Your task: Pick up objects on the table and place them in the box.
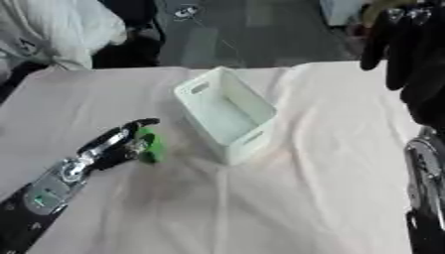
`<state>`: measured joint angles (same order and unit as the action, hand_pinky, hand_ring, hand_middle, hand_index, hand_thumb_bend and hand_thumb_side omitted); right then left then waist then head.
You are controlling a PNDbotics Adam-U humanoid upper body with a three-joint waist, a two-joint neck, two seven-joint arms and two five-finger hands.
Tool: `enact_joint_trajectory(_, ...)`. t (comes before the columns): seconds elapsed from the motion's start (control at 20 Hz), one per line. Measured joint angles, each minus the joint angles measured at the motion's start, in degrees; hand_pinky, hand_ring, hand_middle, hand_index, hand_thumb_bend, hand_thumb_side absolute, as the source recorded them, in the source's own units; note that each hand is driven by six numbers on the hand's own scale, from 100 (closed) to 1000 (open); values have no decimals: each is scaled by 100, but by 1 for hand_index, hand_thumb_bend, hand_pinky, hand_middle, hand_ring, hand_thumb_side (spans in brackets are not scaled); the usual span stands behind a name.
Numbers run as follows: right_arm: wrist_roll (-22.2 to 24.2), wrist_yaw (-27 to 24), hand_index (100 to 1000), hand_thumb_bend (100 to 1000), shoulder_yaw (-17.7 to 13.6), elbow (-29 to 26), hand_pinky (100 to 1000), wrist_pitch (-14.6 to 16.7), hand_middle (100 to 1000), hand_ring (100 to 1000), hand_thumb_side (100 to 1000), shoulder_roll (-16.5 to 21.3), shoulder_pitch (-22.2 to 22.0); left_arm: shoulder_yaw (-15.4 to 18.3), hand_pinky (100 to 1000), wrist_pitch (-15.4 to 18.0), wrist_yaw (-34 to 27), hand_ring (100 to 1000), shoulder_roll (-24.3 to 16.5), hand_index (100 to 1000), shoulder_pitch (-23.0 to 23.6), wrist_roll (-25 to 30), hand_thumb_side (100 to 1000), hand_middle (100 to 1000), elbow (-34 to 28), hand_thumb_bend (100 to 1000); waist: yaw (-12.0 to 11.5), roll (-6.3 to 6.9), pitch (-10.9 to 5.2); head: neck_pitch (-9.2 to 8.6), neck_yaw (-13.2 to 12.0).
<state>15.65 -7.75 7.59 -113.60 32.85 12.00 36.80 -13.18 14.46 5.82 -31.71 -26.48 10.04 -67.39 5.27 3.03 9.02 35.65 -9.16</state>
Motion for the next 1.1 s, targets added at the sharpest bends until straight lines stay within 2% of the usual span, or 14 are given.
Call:
enact_joint_trajectory(0.6,-1,8,370,112,0,0,288,-1,188,199,1000,-1,0,31,1000,58,201,737,13,1000,-95,63,781,967,201,100,0,-1,0,0,0)
enact_joint_trajectory(1.1,2,9,370,113,2,0,289,-3,188,199,1000,-2,0,69,1000,79,272,737,86,1000,-168,106,821,965,362,112,1,-1,0,0,0)
